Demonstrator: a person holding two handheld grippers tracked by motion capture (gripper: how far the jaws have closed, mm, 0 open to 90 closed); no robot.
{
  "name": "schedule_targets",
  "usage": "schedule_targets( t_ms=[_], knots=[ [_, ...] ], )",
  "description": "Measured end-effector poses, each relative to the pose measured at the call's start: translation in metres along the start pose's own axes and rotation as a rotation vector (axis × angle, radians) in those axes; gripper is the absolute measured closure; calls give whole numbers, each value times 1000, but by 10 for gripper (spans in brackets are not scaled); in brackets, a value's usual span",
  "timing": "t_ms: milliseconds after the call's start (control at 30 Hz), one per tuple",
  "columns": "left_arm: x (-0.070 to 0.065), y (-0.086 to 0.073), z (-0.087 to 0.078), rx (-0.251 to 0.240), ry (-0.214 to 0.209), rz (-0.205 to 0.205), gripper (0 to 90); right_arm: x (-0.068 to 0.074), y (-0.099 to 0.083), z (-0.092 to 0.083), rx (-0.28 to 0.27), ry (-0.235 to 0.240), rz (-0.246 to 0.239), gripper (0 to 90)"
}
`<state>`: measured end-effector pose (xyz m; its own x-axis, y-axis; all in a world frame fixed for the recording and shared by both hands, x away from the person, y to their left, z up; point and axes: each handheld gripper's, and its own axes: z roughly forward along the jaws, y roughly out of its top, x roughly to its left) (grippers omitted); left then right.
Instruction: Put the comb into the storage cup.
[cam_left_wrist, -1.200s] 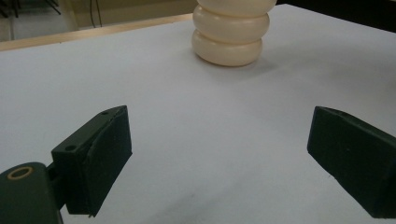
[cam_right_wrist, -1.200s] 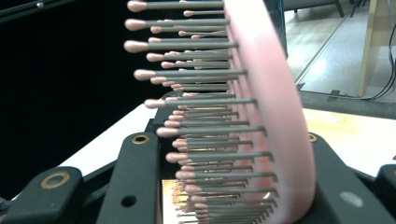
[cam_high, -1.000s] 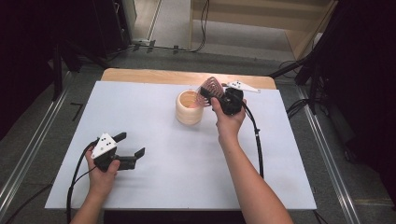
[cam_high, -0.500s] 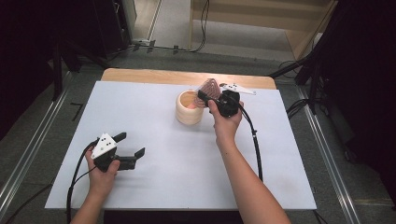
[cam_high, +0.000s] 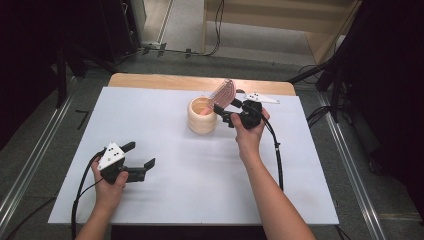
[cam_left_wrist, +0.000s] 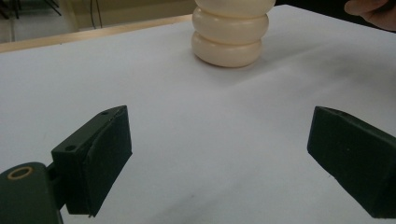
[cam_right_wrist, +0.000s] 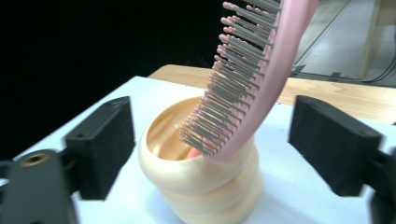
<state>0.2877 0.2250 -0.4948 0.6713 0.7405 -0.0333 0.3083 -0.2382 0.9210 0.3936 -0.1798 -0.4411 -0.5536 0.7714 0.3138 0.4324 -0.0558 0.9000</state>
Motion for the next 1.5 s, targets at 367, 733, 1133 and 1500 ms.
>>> schedule_targets(
  t_ms=[367,733,1133,1500],
  knots=[
    [0,0,0,0,-1,0,68,6,-2,-20,30,18,-87,0],
    [0,0,-1,-2,0,5,68,14,-8,-41,21,1,-132,0],
    [0,0,-1,-3,1,7,68,18,-19,-59,34,-8,-163,0],
    [-1,0,-1,-3,1,8,68,18,-35,-75,37,-24,-177,0]
  ],
)
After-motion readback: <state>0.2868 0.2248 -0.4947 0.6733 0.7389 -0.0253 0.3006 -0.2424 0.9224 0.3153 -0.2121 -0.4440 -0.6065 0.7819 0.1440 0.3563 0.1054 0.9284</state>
